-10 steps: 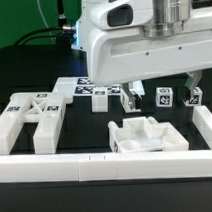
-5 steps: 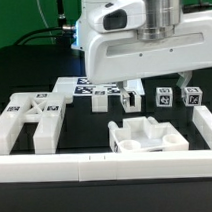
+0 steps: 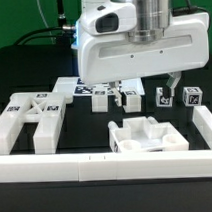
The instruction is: Assemble chair
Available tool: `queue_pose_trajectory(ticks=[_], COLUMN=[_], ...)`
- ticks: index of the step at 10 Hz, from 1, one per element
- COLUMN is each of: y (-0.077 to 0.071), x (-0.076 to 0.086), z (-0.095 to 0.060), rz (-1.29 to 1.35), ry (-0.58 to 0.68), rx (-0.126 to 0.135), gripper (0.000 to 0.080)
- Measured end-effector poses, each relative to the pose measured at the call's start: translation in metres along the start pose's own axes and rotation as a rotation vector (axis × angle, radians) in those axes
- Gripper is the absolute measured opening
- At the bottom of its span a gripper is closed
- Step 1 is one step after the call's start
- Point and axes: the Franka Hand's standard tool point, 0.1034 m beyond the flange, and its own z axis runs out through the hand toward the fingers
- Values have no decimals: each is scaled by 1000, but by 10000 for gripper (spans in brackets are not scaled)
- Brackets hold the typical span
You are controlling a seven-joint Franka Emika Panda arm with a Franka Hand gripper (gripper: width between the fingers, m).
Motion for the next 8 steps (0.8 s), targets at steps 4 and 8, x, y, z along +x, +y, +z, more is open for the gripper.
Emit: queue_pose_trajectory(ticks=[4, 8], y=[8, 2], x=[-32, -37], z=[-2, 0], rz=[58, 54], ry=[-284, -504], rx=[34, 77], gripper=[649, 649])
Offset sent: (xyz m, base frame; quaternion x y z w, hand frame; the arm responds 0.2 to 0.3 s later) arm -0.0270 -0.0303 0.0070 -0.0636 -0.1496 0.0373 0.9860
